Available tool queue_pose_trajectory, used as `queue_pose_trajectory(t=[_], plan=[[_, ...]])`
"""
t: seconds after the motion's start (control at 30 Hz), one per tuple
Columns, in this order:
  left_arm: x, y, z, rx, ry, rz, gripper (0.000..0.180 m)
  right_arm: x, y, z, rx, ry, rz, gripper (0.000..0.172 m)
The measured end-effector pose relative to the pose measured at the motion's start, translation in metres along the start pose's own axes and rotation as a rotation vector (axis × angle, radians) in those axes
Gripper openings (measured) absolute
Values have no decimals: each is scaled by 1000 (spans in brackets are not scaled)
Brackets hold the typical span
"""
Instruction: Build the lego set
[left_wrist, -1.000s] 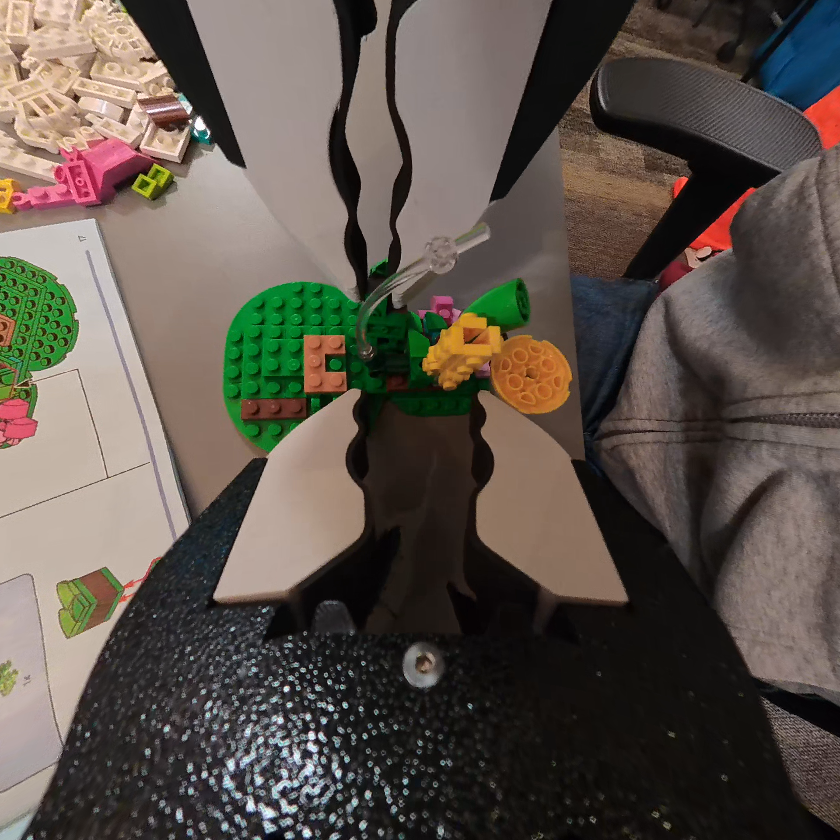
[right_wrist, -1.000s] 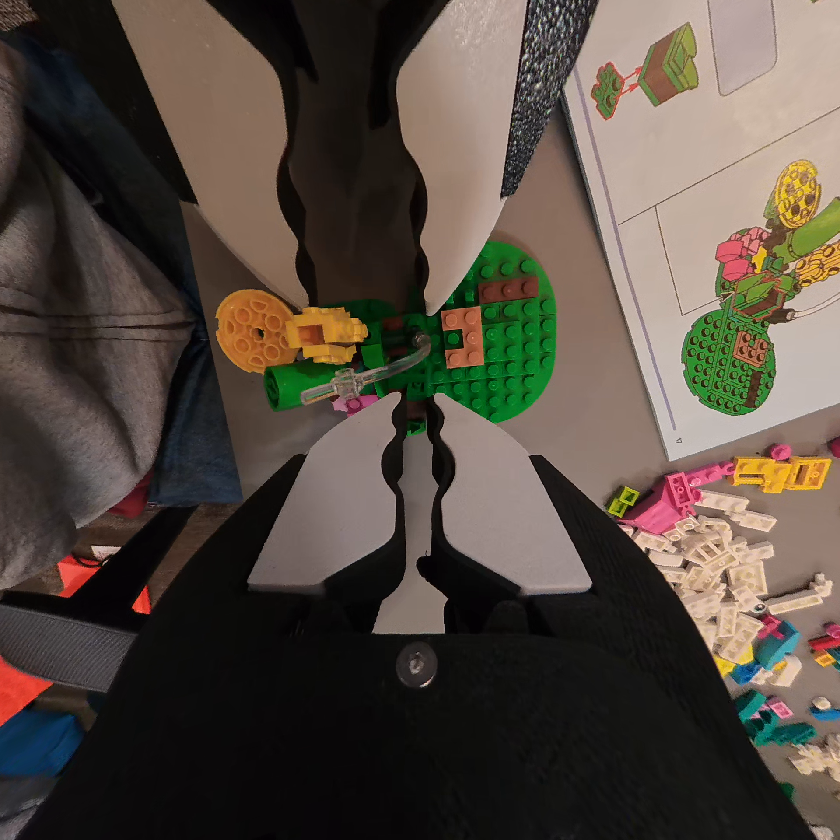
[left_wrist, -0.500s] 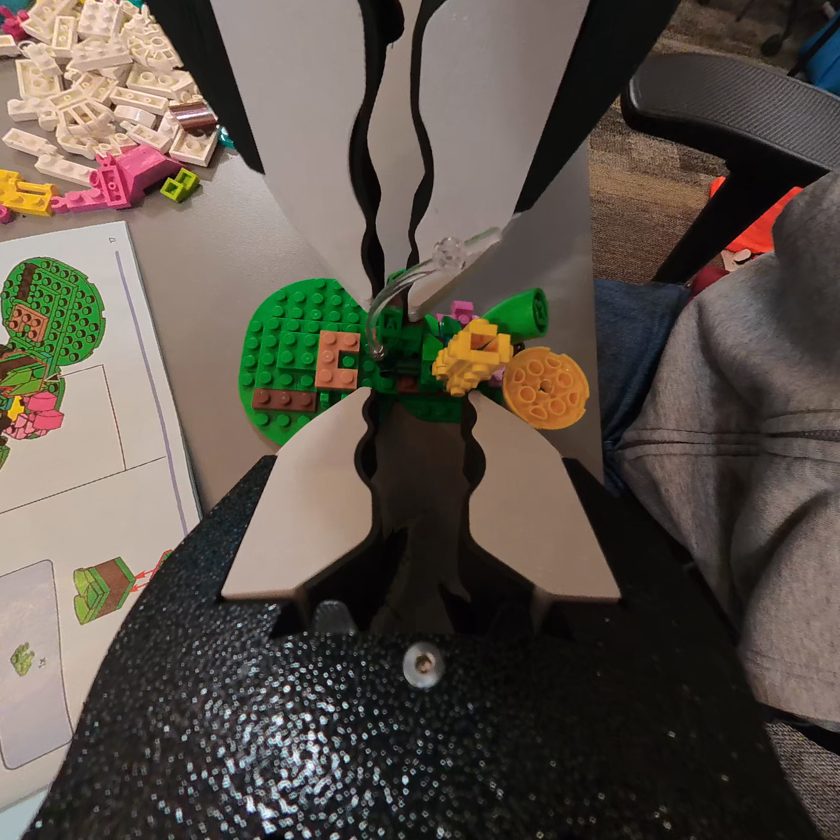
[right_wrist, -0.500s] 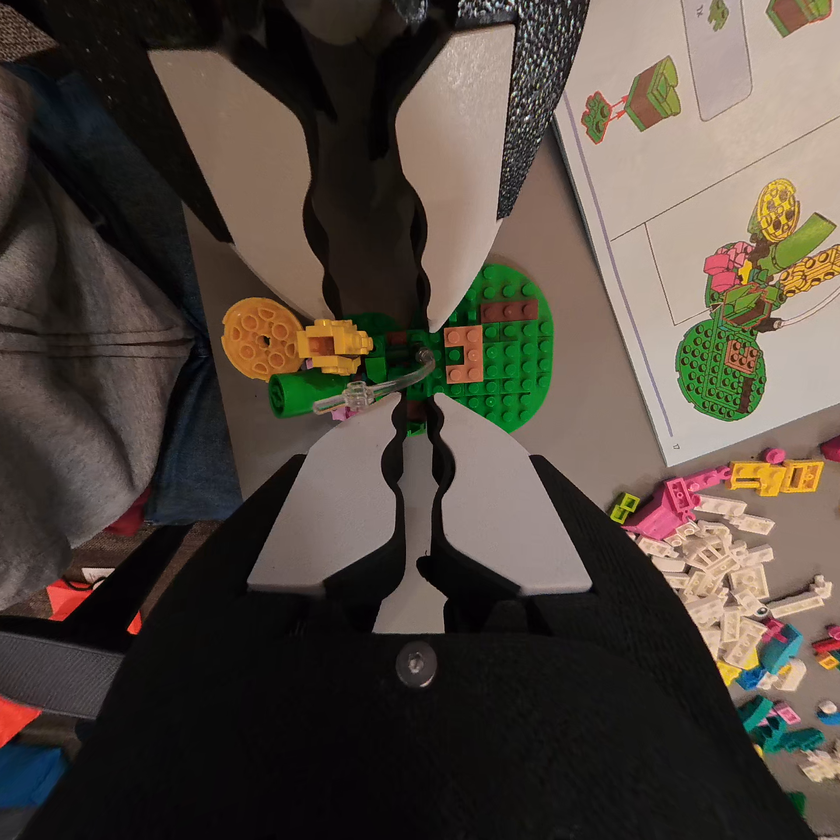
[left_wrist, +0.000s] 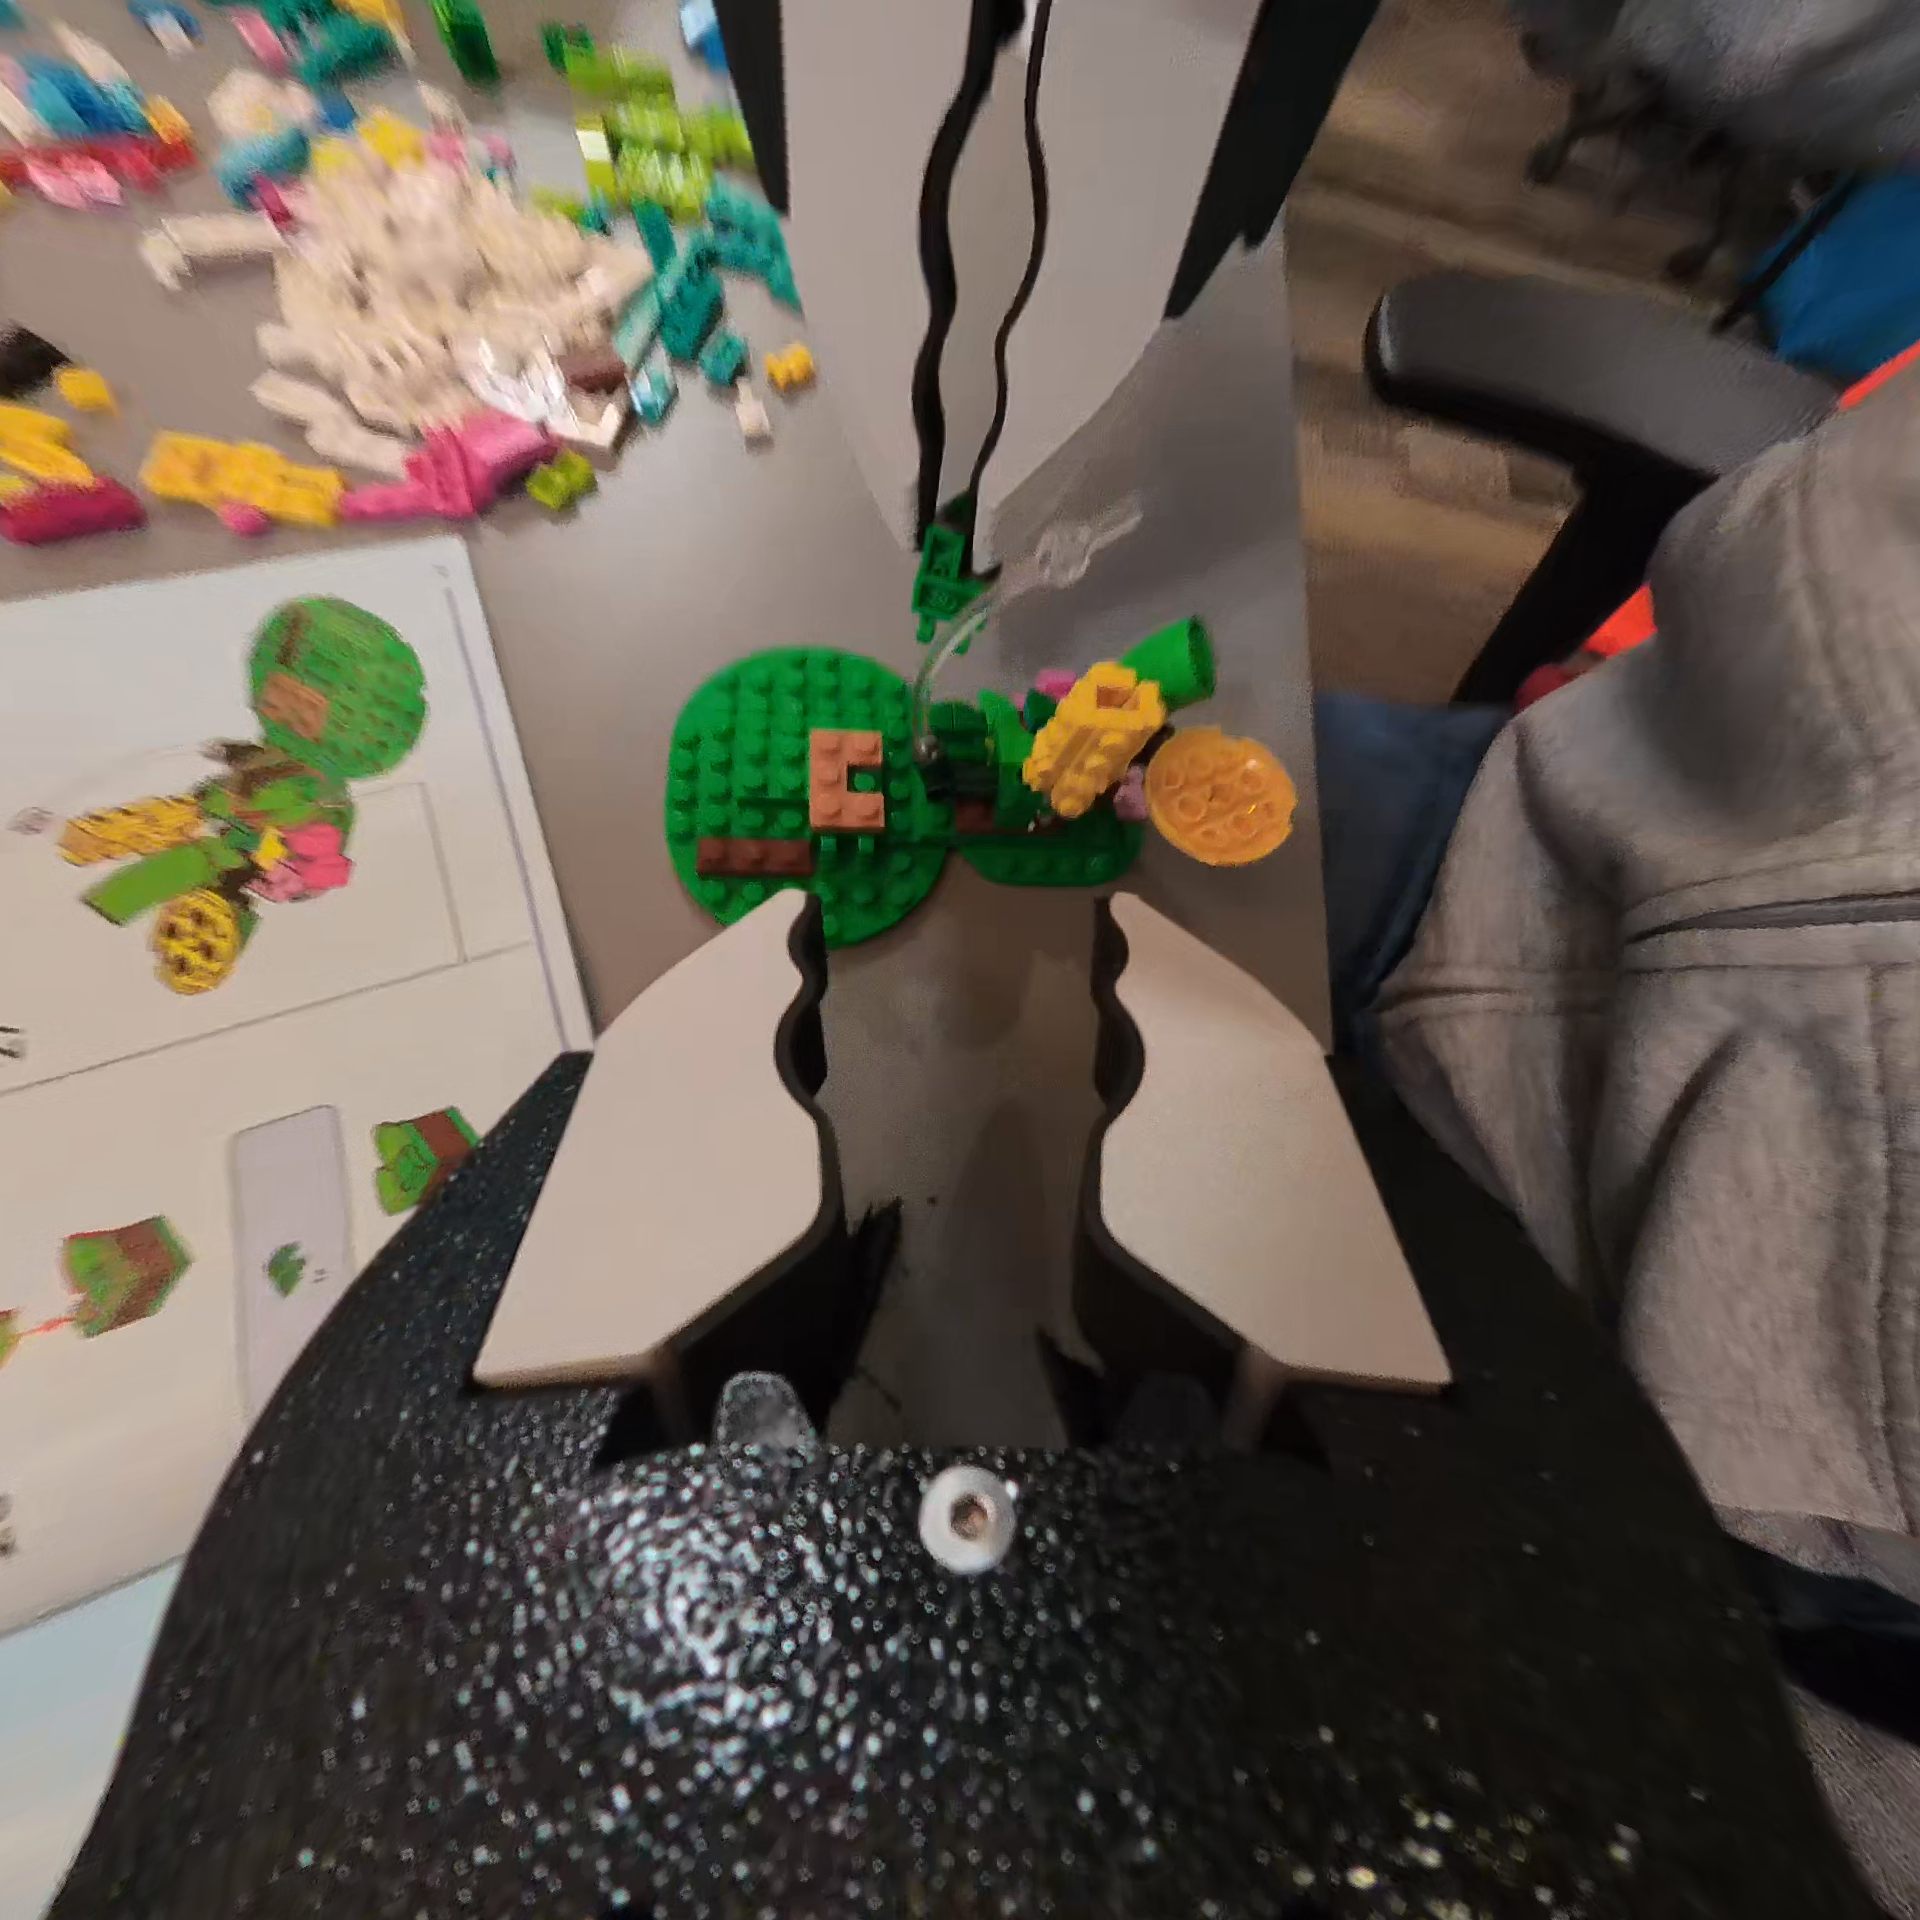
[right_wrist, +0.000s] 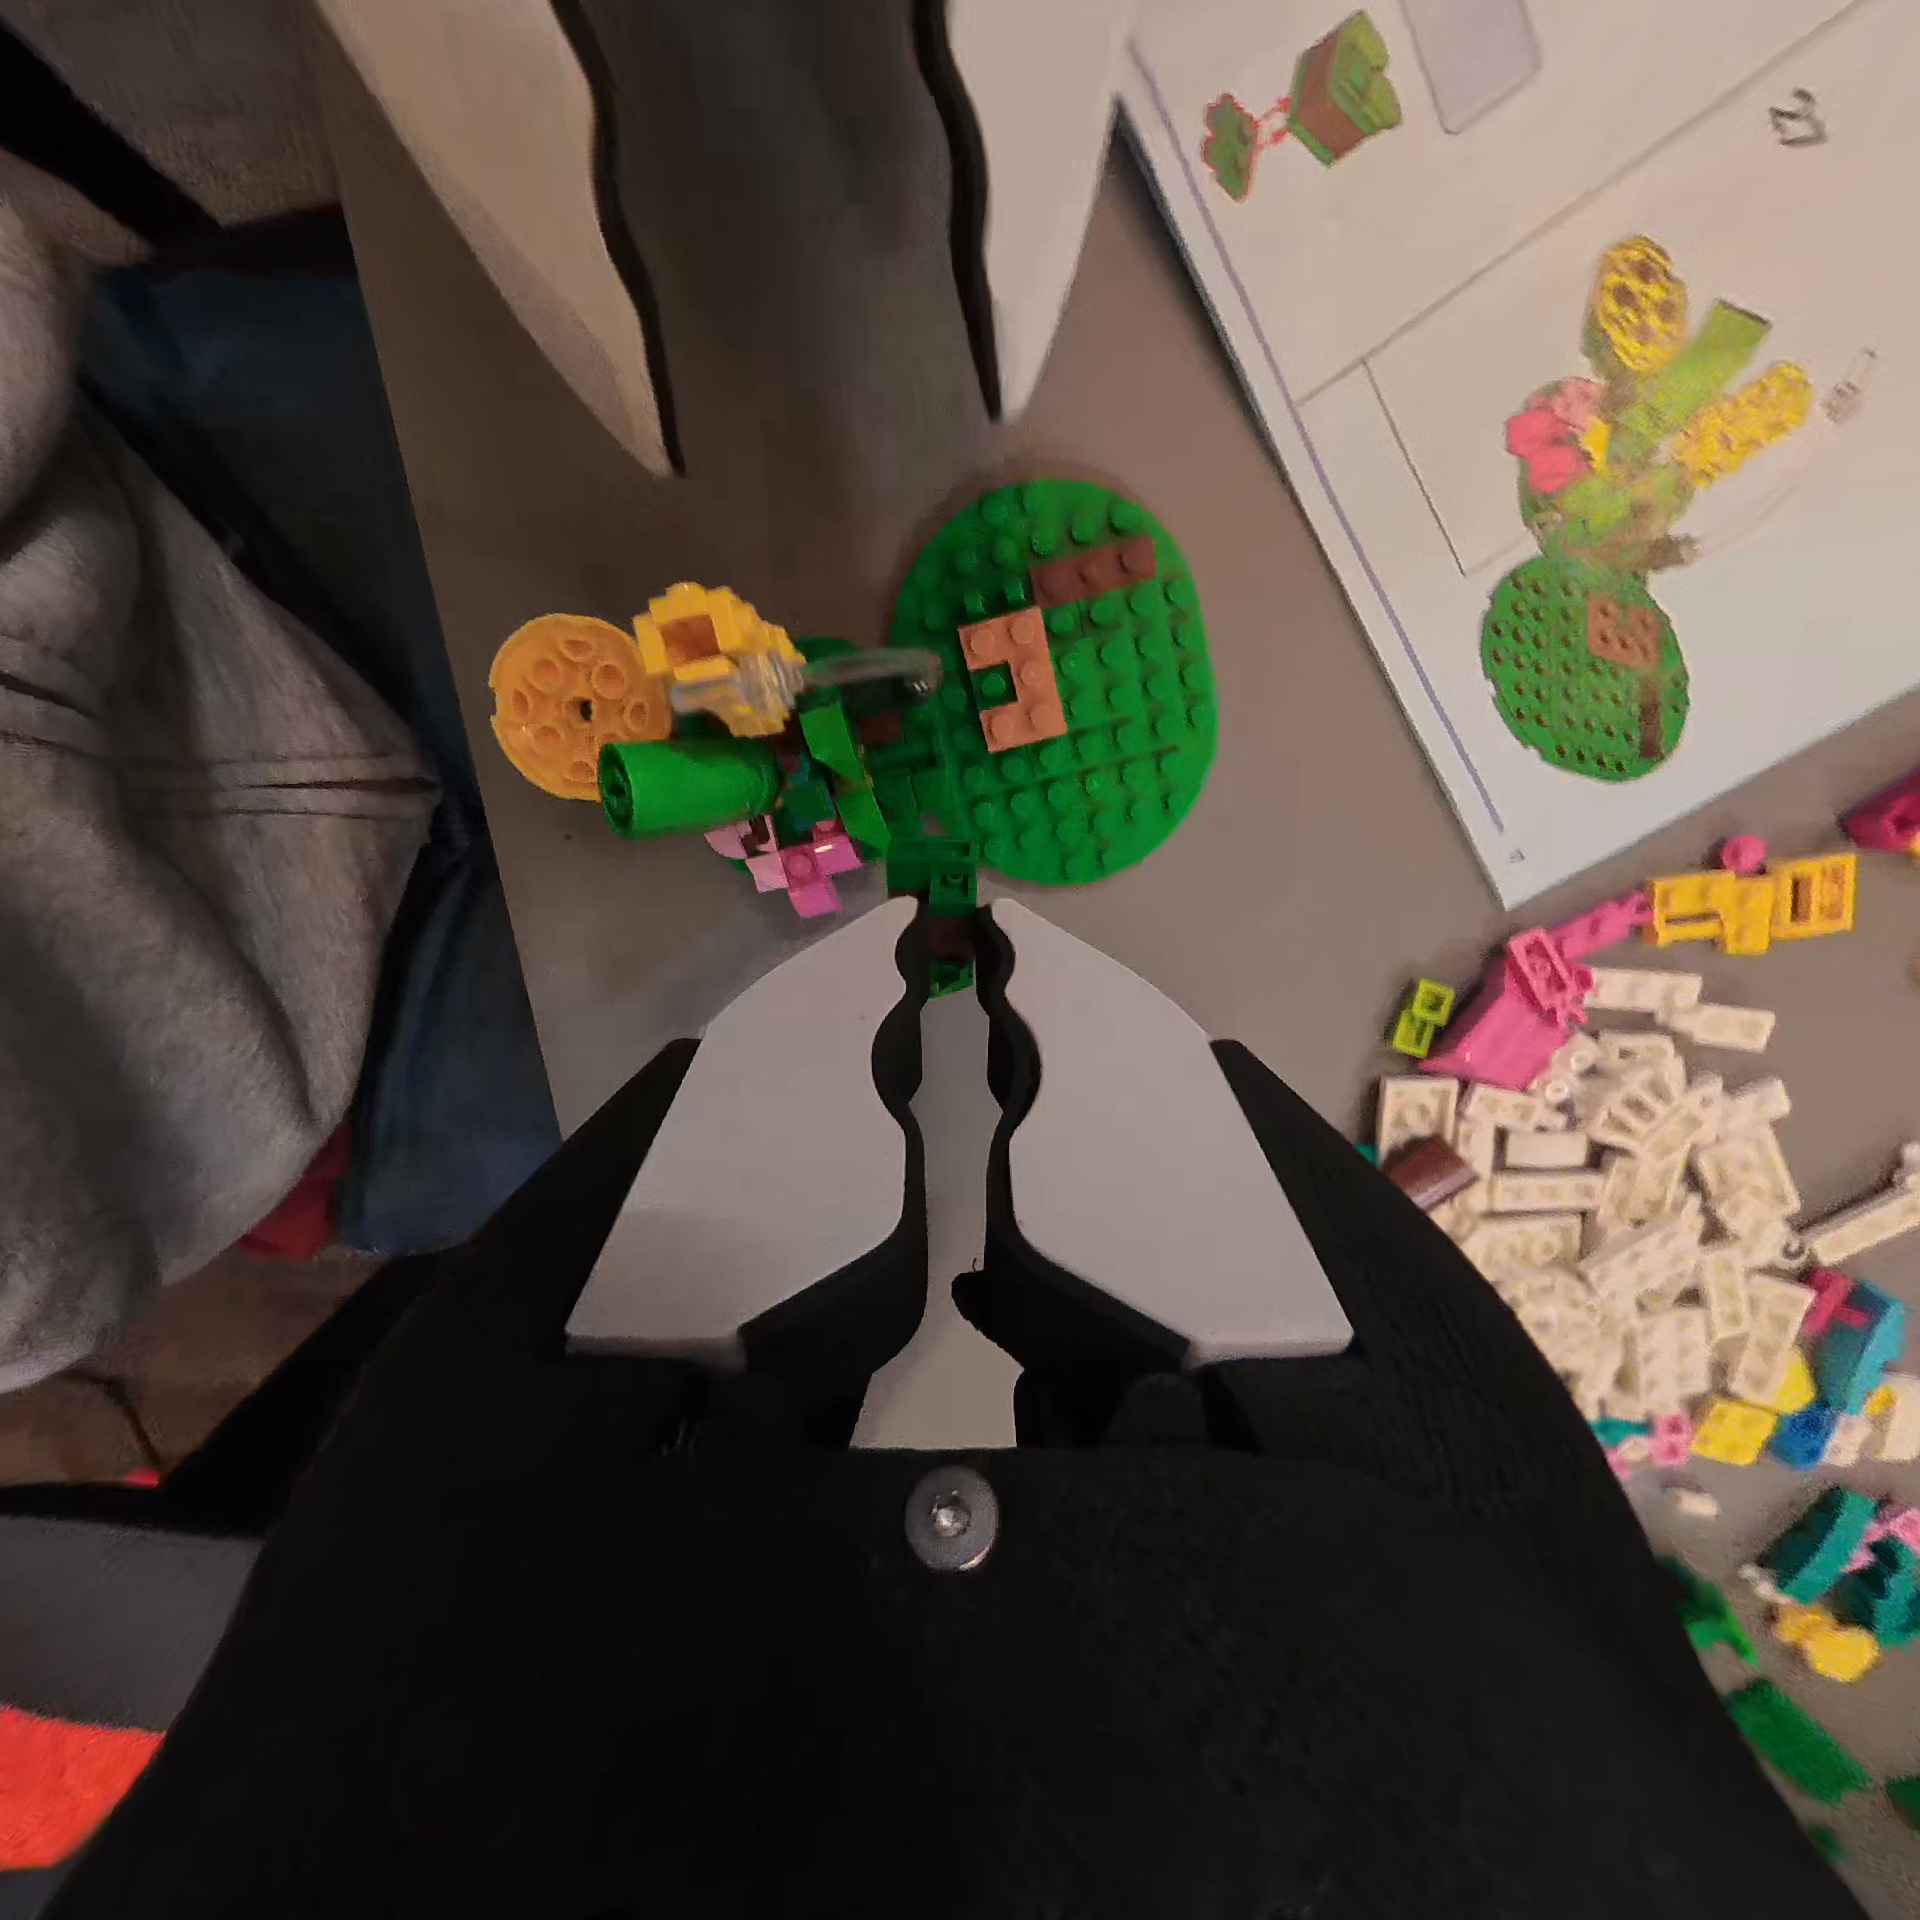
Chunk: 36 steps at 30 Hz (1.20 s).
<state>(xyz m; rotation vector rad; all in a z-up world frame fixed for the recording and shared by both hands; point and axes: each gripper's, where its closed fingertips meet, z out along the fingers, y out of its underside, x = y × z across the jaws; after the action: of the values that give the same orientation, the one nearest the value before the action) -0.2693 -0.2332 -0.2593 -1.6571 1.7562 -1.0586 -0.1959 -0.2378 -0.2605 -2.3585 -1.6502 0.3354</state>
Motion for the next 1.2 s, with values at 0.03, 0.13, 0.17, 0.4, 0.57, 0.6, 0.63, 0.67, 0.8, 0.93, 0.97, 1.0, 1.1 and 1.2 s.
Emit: queue_pose_trajectory(t=[0.03, 0.13, 0.17, 0.4, 0.57, 0.6, 0.63, 0.67, 0.8, 0.93, 0.97, 1.0, 1.1, 1.2], plan=[[1, -8, -6, 44, -8, 16, 48, 1, 2, -5, 34, 9, 28, 6], [7, -36, -17, 156, -86, 104, 44, 1, -2, -24, 191, 34, 114, 6], [12, -47, -18, 190, -113, 136, 44, 0, -6, -32, 255, 44, 132, 6], [42, -93, -6, 289, -205, 227, 45, -32, -32, -81, 529, 241, -123, 6], [63, -105, 5, 342, -168, 251, 33, -57, -40, -94, 559, 299, -276, 6], [66, -108, 5, 364, -165, 258, 29, -60, -40, -96, 559, 305, -291, 6], [69, -111, 4, 387, -164, 266, 26, -61, -40, -96, 558, 311, -300, 6], [71, -114, 2, 409, -166, 275, 24, -63, -40, -97, 559, 313, -308, 6], [72, -117, -4, 454, -164, 261, 18, -64, -38, -99, 576, 306, -310, 5], [71, -118, -8, 509, -119, 219, 17, -63, -41, -100, 622, 286, -294, 6], [70, -120, -9, 535, -110, 205, 17, -63, -42, -102, 644, 290, -291, 6], [69, -121, -12, 564, -97, 185, 17, -61, -45, -105, 676, 299, -287, 7], [67, -127, -23, 670, -37, 115, 17, -57, -51, -118, 789, 315, -261, 12], [67, -133, -35, 776, 22, 55, 17, -56, -51, -123, 829, 256, -216, 12]])
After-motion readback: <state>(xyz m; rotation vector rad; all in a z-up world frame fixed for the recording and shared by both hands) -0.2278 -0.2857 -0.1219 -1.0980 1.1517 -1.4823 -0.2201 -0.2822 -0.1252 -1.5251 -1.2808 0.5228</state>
